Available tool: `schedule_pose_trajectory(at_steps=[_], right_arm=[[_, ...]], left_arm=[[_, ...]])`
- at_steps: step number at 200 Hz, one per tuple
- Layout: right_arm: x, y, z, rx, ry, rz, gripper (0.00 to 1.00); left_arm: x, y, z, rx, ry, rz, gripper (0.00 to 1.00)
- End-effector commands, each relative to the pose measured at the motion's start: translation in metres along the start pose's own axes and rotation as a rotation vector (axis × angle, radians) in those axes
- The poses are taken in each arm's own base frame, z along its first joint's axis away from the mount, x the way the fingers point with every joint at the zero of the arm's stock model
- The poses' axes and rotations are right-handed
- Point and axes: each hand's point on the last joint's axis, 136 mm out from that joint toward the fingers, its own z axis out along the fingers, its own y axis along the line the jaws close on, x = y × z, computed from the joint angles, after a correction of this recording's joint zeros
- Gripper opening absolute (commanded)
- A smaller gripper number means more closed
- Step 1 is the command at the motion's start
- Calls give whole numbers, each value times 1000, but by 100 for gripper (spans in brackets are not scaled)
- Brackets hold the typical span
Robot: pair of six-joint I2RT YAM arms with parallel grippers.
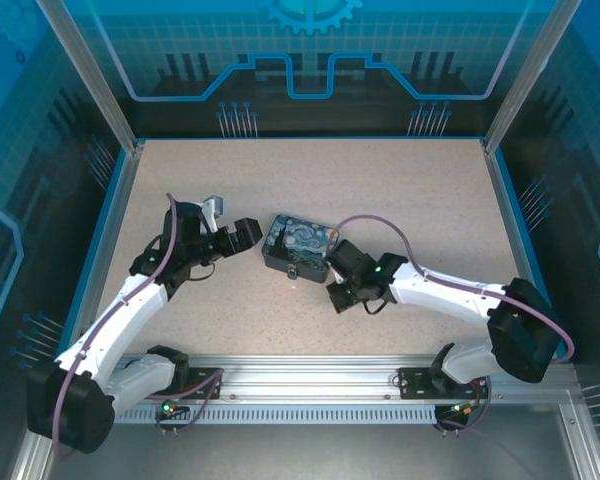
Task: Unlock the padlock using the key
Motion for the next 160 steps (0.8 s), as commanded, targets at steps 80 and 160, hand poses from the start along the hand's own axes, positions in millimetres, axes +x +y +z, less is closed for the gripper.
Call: schedule_pose_trajectory(at_steps=[80,160], right_arm=[[-128,65,-103,-62,-527,-695,0],[-152,104,-125,-44,-675,-949,0]], left_arm=[[8,-47,-1,259,150,-630,92],[9,-84,-5,379,205,-632,64]])
